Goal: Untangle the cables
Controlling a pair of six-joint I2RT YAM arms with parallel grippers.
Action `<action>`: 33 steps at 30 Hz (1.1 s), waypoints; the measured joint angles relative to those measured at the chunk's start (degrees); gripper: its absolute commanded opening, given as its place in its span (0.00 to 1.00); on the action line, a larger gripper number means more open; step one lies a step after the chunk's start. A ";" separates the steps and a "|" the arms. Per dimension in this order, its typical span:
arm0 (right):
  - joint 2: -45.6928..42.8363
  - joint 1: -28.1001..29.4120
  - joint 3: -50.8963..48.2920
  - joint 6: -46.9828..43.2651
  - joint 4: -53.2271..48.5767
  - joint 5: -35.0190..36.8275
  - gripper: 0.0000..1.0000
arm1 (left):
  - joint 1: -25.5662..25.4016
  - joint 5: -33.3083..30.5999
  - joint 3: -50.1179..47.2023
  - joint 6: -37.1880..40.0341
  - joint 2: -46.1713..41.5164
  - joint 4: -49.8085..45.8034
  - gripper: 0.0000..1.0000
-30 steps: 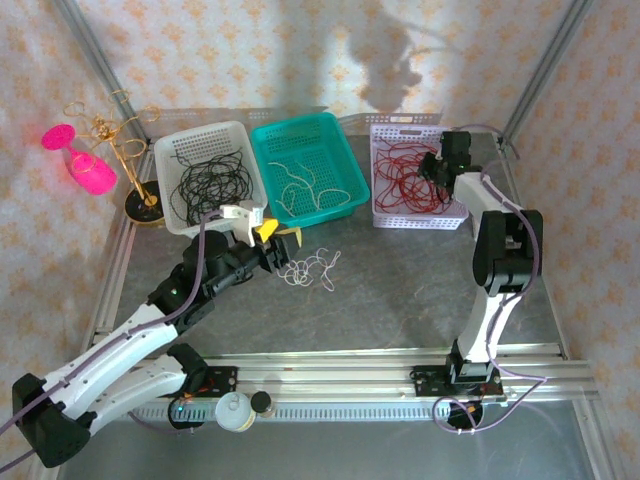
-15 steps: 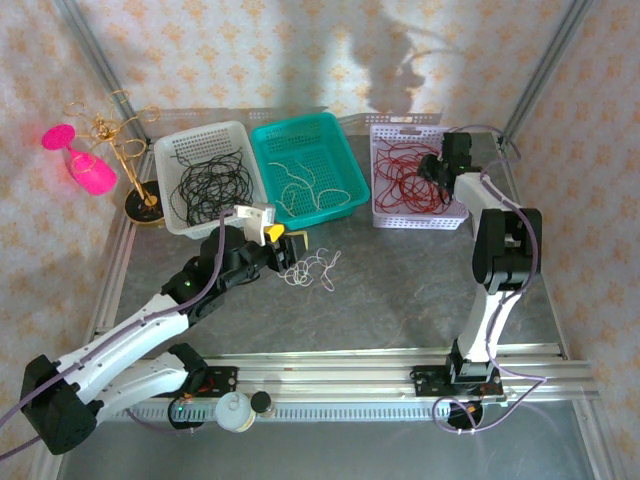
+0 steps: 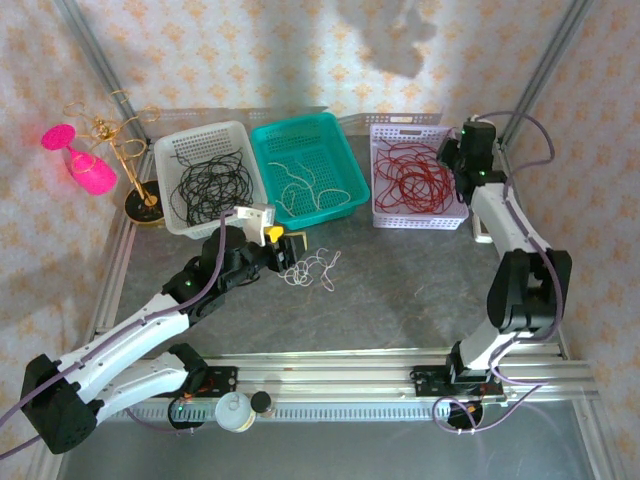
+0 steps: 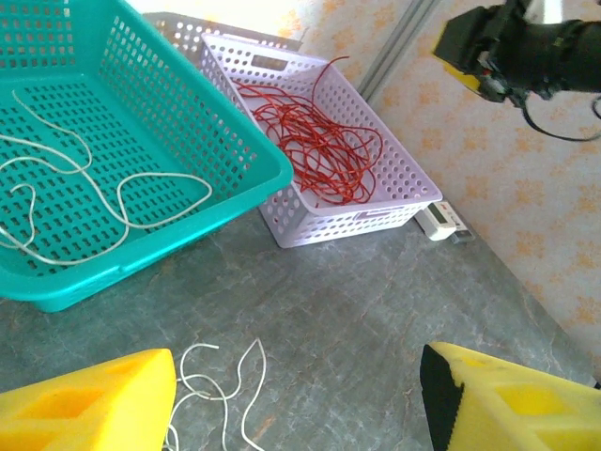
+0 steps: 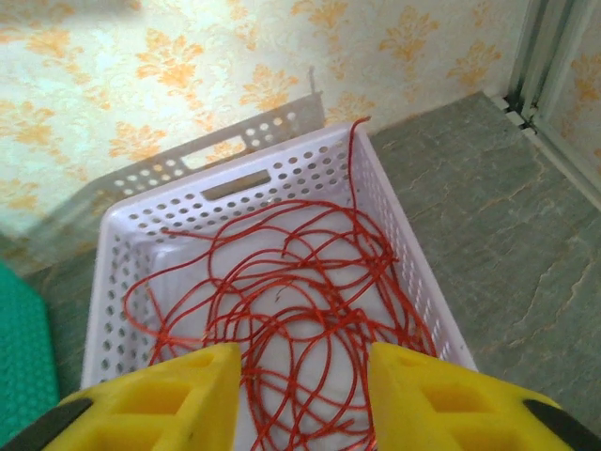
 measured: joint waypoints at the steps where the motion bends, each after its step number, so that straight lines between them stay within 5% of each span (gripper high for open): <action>1: -2.10 0.55 -2.40 0.31 0.20 -0.48 0.40 | 0.00 -0.50 -0.04 -0.37 0.00 -0.26 0.67; 5: -11.91 7.04 -13.57 1.09 0.52 -1.73 0.38 | 0.00 -2.43 -0.68 -1.11 0.00 -1.44 0.65; 10: -24.48 22.27 -28.94 4.09 1.62 -5.77 0.35 | 0.00 -5.05 -2.78 -2.51 0.02 -2.62 0.65; 16: -25.53 38.42 -38.69 10.29 4.13 -9.03 0.42 | 0.00 -6.67 -4.22 -4.46 0.13 -2.80 0.65; 33: -1.64 43.43 -35.80 36.28 23.52 -8.61 0.42 | 0.00 -8.11 -4.66 -5.49 -0.94 -3.43 0.65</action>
